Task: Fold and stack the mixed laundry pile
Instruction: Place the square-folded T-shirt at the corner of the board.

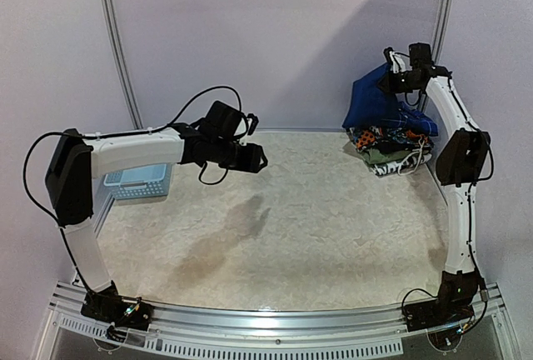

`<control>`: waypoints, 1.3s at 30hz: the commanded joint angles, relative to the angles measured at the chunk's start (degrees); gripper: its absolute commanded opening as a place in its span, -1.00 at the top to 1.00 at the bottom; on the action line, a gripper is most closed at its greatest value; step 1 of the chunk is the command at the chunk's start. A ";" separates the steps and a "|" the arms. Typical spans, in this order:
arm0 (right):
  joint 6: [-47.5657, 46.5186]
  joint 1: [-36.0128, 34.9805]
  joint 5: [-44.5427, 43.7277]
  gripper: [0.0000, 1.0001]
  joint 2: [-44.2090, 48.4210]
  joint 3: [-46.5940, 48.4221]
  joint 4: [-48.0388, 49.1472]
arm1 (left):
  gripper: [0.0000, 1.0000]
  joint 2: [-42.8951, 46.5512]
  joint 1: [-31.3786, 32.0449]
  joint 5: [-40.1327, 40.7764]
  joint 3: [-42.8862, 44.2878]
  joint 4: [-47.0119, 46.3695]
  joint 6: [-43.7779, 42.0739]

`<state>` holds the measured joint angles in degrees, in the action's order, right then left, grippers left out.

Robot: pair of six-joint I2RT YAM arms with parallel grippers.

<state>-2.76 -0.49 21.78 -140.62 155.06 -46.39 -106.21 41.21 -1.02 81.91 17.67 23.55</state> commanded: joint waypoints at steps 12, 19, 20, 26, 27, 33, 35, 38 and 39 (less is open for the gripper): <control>0.58 7.24 7.35 1.00 0.99 2.12 -2.35 | -0.05 -4.71 2.33 -1.41 4.09 3.16 0.27; -4.93 7.28 1.39 1.00 -0.68 2.00 -5.01 | -0.05 -5.71 3.06 -2.03 4.96 3.65 0.43; -5.73 7.27 -0.09 1.00 -0.77 2.00 -4.31 | -0.06 -5.84 3.23 -2.20 5.07 3.85 0.49; -13.08 7.26 -9.74 1.00 -1.45 1.56 0.05 | -0.05 -5.50 3.69 -2.38 5.32 5.55 0.12; -13.96 7.22 -10.82 1.00 -1.62 1.57 0.52 | -0.05 -5.42 3.70 -2.33 5.21 5.61 0.10; -19.69 7.22 -15.81 1.00 -3.14 1.23 4.61 | -0.05 -5.51 3.87 -2.81 4.73 5.65 0.45; -20.80 7.14 -17.17 1.00 -3.51 1.01 6.61 | -0.05 -5.86 4.03 -3.01 4.88 5.68 0.51; -23.58 6.70 -20.52 1.00 -3.78 0.46 9.87 | -0.06 -5.98 4.27 -3.36 5.10 5.71 0.45; -24.84 6.60 -21.27 0.99 -3.79 0.18 10.84 | -0.05 -5.95 4.31 -3.38 5.08 5.69 0.44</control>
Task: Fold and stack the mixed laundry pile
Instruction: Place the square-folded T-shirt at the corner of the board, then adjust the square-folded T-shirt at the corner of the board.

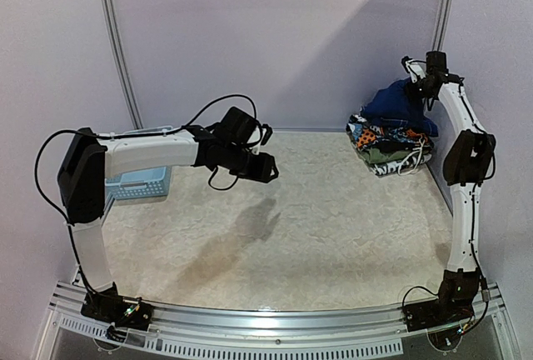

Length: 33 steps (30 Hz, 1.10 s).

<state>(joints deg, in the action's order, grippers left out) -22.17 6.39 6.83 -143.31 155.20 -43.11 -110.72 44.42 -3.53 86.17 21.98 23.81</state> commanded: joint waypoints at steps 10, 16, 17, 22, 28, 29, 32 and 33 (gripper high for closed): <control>-8.99 -0.61 -10.32 -0.41 2.43 -3.26 8.59 | -0.05 0.12 1.45 -0.12 -0.87 1.96 -1.18; -9.70 -2.09 -1.18 -0.52 16.40 -13.65 5.50 | -0.06 1.13 1.45 0.51 -1.46 2.56 -2.99; -11.54 -2.43 1.50 -0.51 17.98 -15.34 3.72 | -0.06 1.38 1.45 0.55 -1.79 2.38 -3.20; -25.95 -5.48 6.72 -0.20 22.39 -20.47 -9.75 | -0.06 2.27 1.52 0.66 -3.63 1.30 -3.44; -36.49 -6.04 -2.46 -0.04 19.48 -21.07 -16.16 | -0.06 3.97 1.72 0.88 -6.23 -0.36 -2.91; -37.27 -5.99 -3.26 -0.07 19.21 -21.07 -16.93 | -0.07 4.10 1.80 0.97 -6.60 -0.55 -2.83; -39.49 -5.99 -5.93 -0.15 18.47 -21.20 -17.81 | -0.07 4.19 1.81 1.06 -7.34 -0.97 -2.71; -39.87 -5.99 -6.43 -0.16 18.06 -21.24 -17.73 | -0.07 4.19 1.85 1.07 -7.58 -1.09 -2.67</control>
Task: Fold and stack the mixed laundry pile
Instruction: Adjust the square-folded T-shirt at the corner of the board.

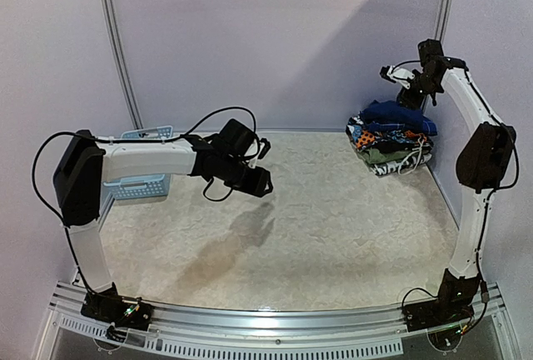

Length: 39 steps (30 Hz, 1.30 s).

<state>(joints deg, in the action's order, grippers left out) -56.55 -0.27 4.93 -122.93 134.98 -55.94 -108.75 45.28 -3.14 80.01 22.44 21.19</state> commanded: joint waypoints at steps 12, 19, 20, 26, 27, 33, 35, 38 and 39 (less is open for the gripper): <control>-8.27 0.64 -17.95 -0.14 -6.25 -4.16 2.79 | -0.06 2.57 1.13 0.46 -2.57 -2.25 0.65; -9.47 0.66 -21.34 0.15 -7.87 -4.20 5.89 | -0.07 2.74 1.22 0.18 -3.10 -2.66 1.35; -9.76 0.67 -22.18 0.28 -8.14 -4.09 6.64 | -0.06 2.83 1.26 0.23 -3.17 -2.70 1.36; -12.41 1.82 -24.00 0.78 -7.46 -4.37 8.53 | -0.07 3.65 1.38 0.41 -4.00 -2.82 1.59; -12.89 2.30 -23.79 0.82 -6.96 -4.87 9.18 | -0.07 3.72 1.39 0.41 -4.25 -2.96 1.64; -19.51 5.45 -22.27 0.98 0.32 -16.18 20.49 | -0.07 3.81 1.55 0.21 -4.73 -3.69 1.75; -21.74 6.43 -22.05 1.00 2.60 -19.37 23.66 | -0.06 3.89 1.59 0.27 -4.85 -3.76 1.75; -24.46 7.86 -21.02 1.00 4.48 -22.80 27.23 | -0.07 3.89 1.66 0.33 -4.95 -3.81 1.67; -25.00 8.22 -20.64 1.00 5.19 -23.89 28.65 | -0.06 3.88 1.66 0.38 -4.95 -3.80 1.71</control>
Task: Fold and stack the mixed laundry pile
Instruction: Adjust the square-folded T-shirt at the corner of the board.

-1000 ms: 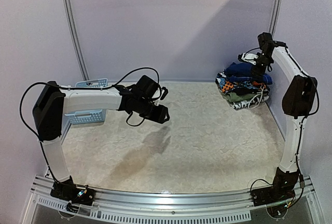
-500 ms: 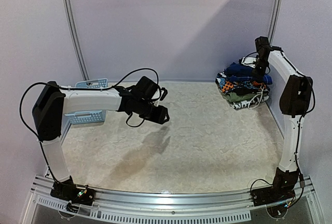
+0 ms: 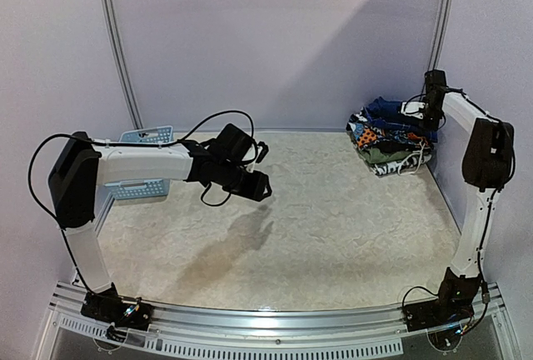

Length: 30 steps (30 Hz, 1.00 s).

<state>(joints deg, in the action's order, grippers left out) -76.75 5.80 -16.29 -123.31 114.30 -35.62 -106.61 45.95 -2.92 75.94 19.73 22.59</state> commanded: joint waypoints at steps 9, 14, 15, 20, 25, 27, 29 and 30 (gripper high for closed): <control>-6.85 4.42 5.98 0.96 9.86 -10.34 21.45 | -0.06 1.36 1.16 0.20 -0.99 -1.21 0.28; -8.58 4.39 5.99 0.68 9.46 -13.62 20.17 | -0.06 1.38 1.24 0.19 -1.06 -1.23 0.47; -8.76 4.47 5.56 0.54 9.62 -14.97 20.95 | -0.07 1.65 1.24 0.31 -1.14 -1.00 0.44; -7.56 4.40 5.09 -0.13 13.55 -19.12 19.91 | -0.12 3.95 1.24 6.16 0.70 4.21 -3.97; 3.44 4.15 12.17 -0.58 20.88 -16.54 5.81 | -0.29 6.14 0.50 17.85 5.24 12.70 -11.27; 8.18 4.11 16.61 -0.66 23.93 -16.24 -0.87 | -0.34 6.97 -0.37 22.37 6.49 14.60 -11.87; 15.01 4.11 24.18 -0.94 26.53 -16.46 -7.12 | -0.39 8.28 -1.32 25.66 7.01 15.08 -11.65; 18.77 4.08 28.44 -0.97 28.17 -17.25 -10.01 | -0.42 9.13 -1.77 26.67 6.84 14.71 -11.50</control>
<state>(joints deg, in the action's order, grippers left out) -72.58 9.82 -2.63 -102.26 96.23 -30.85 -101.10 45.89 14.28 81.19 30.50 13.43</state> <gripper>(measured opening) 0.939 0.690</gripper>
